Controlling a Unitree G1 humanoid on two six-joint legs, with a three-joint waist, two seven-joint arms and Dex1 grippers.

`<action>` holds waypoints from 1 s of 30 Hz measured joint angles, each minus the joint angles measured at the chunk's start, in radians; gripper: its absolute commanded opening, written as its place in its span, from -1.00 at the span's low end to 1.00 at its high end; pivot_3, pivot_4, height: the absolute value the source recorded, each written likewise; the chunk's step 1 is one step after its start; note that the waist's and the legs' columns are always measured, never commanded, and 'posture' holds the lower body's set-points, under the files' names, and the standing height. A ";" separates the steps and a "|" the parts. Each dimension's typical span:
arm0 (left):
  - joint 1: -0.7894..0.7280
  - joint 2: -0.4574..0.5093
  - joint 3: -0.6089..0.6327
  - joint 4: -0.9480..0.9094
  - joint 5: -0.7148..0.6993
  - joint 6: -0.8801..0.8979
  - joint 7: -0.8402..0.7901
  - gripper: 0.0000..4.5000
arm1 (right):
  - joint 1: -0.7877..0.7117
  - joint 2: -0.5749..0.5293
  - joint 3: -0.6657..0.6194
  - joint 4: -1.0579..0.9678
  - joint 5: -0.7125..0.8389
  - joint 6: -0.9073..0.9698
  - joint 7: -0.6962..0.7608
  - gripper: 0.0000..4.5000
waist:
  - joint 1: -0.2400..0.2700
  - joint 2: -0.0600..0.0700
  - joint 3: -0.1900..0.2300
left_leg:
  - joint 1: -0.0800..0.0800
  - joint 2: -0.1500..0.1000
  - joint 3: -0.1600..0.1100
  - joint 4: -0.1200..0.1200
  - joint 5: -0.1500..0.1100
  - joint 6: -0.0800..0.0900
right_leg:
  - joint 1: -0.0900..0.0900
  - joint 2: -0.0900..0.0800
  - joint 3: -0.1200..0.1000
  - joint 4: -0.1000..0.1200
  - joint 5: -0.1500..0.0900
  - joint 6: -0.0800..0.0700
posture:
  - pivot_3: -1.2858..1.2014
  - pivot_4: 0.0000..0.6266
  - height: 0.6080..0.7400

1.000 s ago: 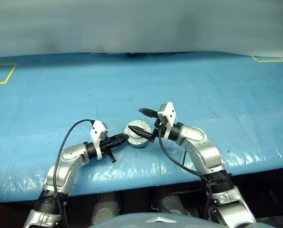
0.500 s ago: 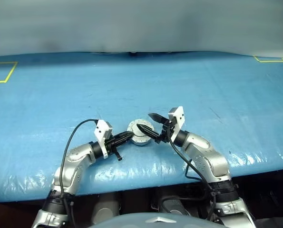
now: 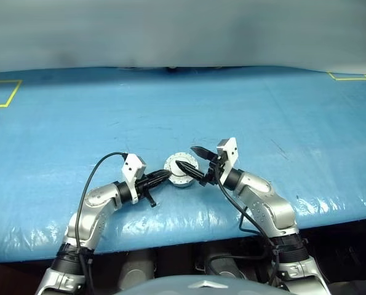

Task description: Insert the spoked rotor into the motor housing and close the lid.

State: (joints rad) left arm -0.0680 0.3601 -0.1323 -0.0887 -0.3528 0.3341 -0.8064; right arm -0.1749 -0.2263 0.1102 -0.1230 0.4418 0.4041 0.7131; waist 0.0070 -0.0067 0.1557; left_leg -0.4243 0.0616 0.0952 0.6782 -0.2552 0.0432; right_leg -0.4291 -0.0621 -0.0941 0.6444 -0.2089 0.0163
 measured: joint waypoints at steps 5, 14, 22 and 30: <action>-0.004 0.000 -0.005 0.000 0.001 0.001 0.000 -0.90 | 0.000 -0.007 0.018 0.000 -0.013 -0.007 0.001 0.99 | 0.001 0.000 0.000 | 0.000 0.000 0.000 0.001 0.000 0.000 | 0.000 0.000 0.000 0.000 -0.001 -0.001 | 0.03 -0.52 1.00; -0.004 -0.002 -0.007 0.001 0.002 -0.016 0.003 -0.90 | 0.001 0.049 -0.048 0.001 0.055 0.056 -0.072 0.99 | 0.005 0.000 0.000 | 0.000 0.000 0.000 0.002 0.000 0.000 | 0.001 0.000 0.000 0.000 0.001 0.001 | 0.03 -0.52 1.00; 0.002 -0.002 -0.014 0.001 0.005 -0.025 0.003 -0.90 | 0.038 0.104 -0.209 -0.039 0.254 0.302 -0.237 0.99 | 0.006 0.002 -0.001 | 0.000 0.000 0.000 0.001 -0.001 0.001 | 0.001 0.000 0.000 0.001 0.002 0.002 | 0.03 -0.52 1.00; 0.007 -0.002 -0.016 0.002 0.022 -0.038 0.004 -0.90 | 0.122 0.144 -0.328 -0.085 0.556 0.523 -0.345 0.99 | 0.005 0.004 -0.003 | 0.000 0.000 0.000 0.003 -0.001 0.001 | 0.001 0.000 0.001 0.000 0.000 -0.001 | 0.03 -0.52 1.00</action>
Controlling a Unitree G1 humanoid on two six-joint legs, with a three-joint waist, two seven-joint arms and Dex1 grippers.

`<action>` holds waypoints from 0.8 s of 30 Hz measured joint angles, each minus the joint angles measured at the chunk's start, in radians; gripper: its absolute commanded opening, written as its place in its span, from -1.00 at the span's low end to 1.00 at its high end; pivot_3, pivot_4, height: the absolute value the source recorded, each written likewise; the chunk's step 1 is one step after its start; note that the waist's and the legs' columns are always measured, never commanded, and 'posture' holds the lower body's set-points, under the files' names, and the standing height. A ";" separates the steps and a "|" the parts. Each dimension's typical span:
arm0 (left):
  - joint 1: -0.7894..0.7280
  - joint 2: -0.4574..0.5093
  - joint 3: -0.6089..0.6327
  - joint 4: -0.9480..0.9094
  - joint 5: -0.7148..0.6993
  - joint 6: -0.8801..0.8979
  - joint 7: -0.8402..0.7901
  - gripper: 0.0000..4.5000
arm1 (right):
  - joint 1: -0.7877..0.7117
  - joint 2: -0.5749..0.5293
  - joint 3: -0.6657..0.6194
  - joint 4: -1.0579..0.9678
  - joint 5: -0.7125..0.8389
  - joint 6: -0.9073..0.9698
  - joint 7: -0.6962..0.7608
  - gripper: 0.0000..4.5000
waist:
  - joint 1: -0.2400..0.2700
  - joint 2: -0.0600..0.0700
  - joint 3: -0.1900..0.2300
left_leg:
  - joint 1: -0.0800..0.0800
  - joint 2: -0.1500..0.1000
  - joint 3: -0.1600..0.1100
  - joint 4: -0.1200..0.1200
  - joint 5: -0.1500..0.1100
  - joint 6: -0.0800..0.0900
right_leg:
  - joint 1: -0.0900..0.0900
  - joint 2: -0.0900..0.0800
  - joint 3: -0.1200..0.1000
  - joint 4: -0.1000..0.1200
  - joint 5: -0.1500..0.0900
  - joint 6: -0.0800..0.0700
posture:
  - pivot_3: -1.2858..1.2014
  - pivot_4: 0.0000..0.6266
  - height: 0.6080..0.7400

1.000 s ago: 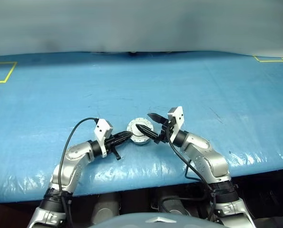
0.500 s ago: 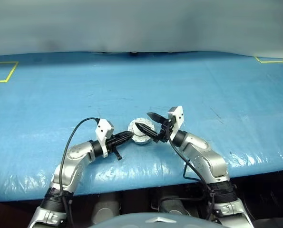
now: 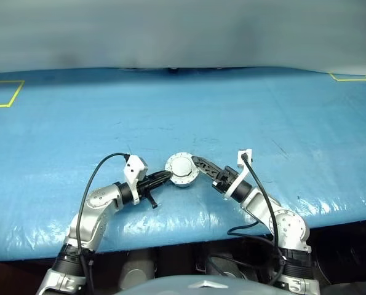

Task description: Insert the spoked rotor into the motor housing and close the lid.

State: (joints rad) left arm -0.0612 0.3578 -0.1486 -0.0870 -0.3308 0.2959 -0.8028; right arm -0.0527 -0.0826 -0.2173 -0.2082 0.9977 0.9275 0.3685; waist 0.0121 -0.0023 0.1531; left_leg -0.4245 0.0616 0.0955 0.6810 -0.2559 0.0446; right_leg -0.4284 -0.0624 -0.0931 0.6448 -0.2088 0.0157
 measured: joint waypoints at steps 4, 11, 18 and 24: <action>0.001 0.000 0.000 0.000 0.002 -0.001 -0.001 -0.90 | 0.001 0.007 -0.021 0.041 0.040 0.022 -0.031 0.99 | 0.000 0.001 -0.001 | 0.000 0.000 0.000 0.000 0.000 0.000 | 0.000 0.000 0.000 0.000 0.000 0.000 | 0.03 -0.52 1.00; 0.002 0.000 0.000 0.001 0.007 -0.005 -0.004 -0.90 | 0.005 0.012 -0.024 0.099 0.039 0.023 -0.045 0.91 | 0.000 0.004 -0.003 | 0.000 0.000 0.000 0.000 0.000 0.001 | 0.000 0.000 0.001 0.000 0.001 0.002 | 0.03 -0.52 1.00; 0.009 0.000 -0.001 0.003 0.009 -0.018 -0.003 -0.90 | 0.021 0.015 -0.017 0.119 0.043 0.040 -0.044 -0.02 | -0.001 0.004 -0.004 | 0.000 0.000 0.001 0.000 0.000 0.001 | 0.000 0.000 0.001 0.000 0.001 0.002 | 0.03 -0.52 1.00; 0.014 -0.001 -0.001 0.007 0.013 -0.021 -0.003 -0.90 | 0.018 0.015 -0.004 0.112 0.053 0.040 -0.026 -0.41 | 0.000 0.005 -0.005 | 0.000 0.000 0.000 0.001 0.000 0.001 | 0.000 0.000 0.001 0.000 0.001 0.001 | 0.03 -0.52 1.00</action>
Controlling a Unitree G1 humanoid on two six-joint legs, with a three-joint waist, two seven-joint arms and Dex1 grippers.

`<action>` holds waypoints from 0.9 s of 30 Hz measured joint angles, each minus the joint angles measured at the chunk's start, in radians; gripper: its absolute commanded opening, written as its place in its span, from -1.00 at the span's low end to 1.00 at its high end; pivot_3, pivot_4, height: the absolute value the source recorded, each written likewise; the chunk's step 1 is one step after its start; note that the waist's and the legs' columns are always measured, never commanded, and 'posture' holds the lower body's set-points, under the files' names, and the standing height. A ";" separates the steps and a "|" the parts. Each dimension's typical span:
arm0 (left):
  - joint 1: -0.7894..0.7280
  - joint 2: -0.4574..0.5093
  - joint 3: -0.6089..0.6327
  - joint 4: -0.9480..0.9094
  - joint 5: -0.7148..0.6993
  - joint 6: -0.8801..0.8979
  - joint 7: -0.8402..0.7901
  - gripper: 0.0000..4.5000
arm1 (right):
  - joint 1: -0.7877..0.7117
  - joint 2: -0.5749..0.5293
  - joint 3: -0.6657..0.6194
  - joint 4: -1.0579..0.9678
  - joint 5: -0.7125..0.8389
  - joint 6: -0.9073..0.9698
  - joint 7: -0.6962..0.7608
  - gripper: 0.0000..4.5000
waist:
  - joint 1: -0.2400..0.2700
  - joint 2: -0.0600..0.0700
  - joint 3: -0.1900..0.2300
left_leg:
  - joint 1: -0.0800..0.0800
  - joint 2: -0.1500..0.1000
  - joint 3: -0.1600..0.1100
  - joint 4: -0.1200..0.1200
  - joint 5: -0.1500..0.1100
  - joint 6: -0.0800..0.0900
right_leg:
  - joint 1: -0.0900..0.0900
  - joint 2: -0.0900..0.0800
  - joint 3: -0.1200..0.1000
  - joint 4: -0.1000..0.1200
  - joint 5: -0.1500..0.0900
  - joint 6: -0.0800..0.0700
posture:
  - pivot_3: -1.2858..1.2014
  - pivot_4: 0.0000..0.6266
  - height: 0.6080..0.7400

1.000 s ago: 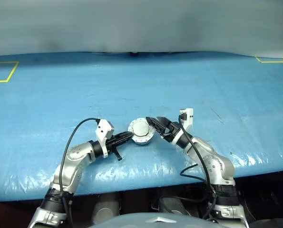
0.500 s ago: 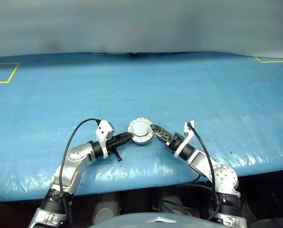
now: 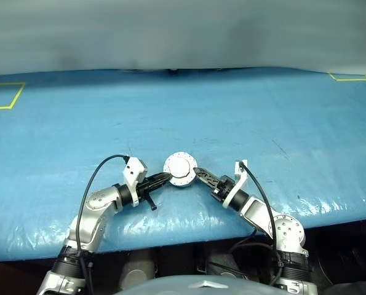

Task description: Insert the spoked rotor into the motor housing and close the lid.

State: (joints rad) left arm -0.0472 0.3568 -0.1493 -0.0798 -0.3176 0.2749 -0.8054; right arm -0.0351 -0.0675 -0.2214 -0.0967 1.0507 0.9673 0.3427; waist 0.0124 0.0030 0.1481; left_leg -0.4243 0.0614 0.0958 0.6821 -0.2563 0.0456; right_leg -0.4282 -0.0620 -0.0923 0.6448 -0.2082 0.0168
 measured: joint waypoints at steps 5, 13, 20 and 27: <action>0.000 -0.006 0.004 0.008 0.000 -0.009 0.006 -0.90 | 0.000 0.005 -0.001 0.000 0.003 0.000 -0.002 -0.41 | -0.001 0.000 0.000 | 0.000 0.000 0.000 0.000 0.000 0.000 | 0.000 0.000 0.000 0.000 0.000 0.000 | 0.03 -0.52 1.00; 0.005 -0.121 0.153 0.014 -0.220 0.110 0.055 -0.90 | -0.010 0.072 -0.059 0.034 0.072 -0.004 -0.066 -0.41 | -0.008 0.000 0.000 | -0.003 0.000 0.000 0.000 0.000 0.000 | -0.002 0.000 0.000 0.000 0.002 0.003 | 0.03 -0.52 1.00; 0.017 -0.167 0.228 -0.006 -0.393 0.212 0.061 -0.90 | -0.051 0.116 -0.147 0.059 0.155 -0.033 -0.139 -0.41 | -0.014 0.000 0.001 | -0.005 0.000 0.000 0.000 0.000 0.001 | -0.003 0.001 0.000 -0.001 0.004 0.006 | 0.03 -0.52 1.00; 0.023 -0.242 0.297 -0.006 -0.537 0.266 0.085 -0.04 | -0.092 0.147 -0.183 0.061 0.226 -0.080 -0.190 -0.41 | -0.025 0.000 0.001 | -0.005 0.000 0.000 0.000 0.000 0.001 | -0.003 0.001 0.000 -0.001 0.004 0.006 | 0.03 -0.52 1.00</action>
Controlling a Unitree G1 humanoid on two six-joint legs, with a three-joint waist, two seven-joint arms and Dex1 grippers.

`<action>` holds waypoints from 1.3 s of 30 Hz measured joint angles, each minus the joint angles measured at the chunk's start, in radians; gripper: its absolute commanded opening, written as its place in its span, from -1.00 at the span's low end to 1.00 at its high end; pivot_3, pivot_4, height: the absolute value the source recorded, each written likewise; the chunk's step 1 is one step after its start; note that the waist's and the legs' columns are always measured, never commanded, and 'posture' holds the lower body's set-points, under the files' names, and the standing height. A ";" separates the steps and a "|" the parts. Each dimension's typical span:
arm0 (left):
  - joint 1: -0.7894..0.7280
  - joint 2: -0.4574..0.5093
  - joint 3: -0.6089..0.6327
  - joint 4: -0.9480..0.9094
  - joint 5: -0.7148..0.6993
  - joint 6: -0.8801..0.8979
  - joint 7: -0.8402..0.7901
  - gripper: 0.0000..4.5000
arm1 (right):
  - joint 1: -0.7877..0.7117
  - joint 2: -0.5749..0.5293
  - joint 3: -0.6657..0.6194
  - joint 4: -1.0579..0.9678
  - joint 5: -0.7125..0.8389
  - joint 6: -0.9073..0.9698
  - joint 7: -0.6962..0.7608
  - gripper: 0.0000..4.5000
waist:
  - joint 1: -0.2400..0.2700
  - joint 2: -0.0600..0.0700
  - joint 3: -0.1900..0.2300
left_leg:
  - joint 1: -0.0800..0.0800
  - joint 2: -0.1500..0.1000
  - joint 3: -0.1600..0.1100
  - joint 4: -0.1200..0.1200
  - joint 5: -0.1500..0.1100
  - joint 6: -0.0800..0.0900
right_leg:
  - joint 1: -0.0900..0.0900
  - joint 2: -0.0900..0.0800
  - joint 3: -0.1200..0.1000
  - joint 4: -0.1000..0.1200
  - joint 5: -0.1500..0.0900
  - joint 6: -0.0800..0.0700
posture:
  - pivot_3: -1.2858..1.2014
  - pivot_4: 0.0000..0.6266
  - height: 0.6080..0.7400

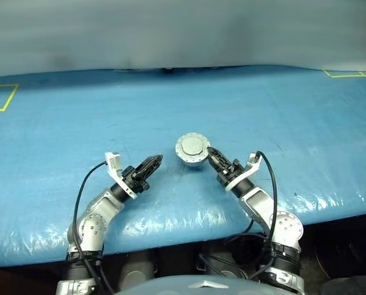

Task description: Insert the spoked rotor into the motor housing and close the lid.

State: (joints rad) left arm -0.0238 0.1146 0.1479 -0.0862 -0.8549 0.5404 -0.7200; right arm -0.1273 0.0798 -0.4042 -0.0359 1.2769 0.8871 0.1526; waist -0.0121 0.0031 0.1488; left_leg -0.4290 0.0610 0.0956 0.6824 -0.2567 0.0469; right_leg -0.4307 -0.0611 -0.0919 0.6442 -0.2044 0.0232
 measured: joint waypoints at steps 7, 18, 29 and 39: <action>0.000 -0.039 0.020 0.000 -0.107 0.078 0.045 0.99 | -0.019 0.000 0.011 0.000 0.060 -0.004 -0.002 -0.41 | 0.000 0.000 0.000 | 0.000 0.000 0.000 0.000 0.000 0.000 | 0.000 0.000 0.000 0.000 0.000 0.000 | 0.03 -0.52 1.00; -0.021 -0.055 0.032 0.000 -0.208 0.192 0.108 0.99 | -0.020 -0.024 0.086 -0.022 0.117 0.035 -0.002 -0.41 | 0.000 0.000 0.000 | 0.000 0.000 0.000 0.000 0.000 0.000 | 0.000 0.000 0.000 0.000 0.000 0.000 | 0.03 -0.52 1.00; -0.043 -0.065 0.023 0.001 -0.216 0.217 0.110 0.99 | 0.008 -0.046 0.195 -0.092 0.109 0.045 0.004 -0.41 | 0.000 0.000 0.000 | 0.000 0.000 0.000 0.001 0.000 0.000 | 0.000 0.000 0.000 0.000 0.000 0.000 | 0.03 -0.52 1.00; -0.034 -0.073 -0.002 0.001 -0.208 0.215 0.106 0.58 | 0.015 -0.071 0.243 -0.120 0.082 0.044 0.026 -0.41 | 0.001 0.000 0.000 | 0.000 -0.001 0.000 0.001 0.000 0.000 | 0.000 0.000 0.000 0.000 0.000 0.000 | 0.03 -0.52 1.00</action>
State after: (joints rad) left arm -0.0582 0.0411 0.1463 -0.0854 -1.0633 0.7558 -0.6142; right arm -0.1124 0.0083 -0.1612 -0.1558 1.3590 0.9310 0.1785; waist -0.0115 0.0028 0.1490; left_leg -0.4291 0.0604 0.0953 0.6833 -0.2567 0.0471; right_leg -0.4303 -0.0608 -0.0916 0.6442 -0.2039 0.0235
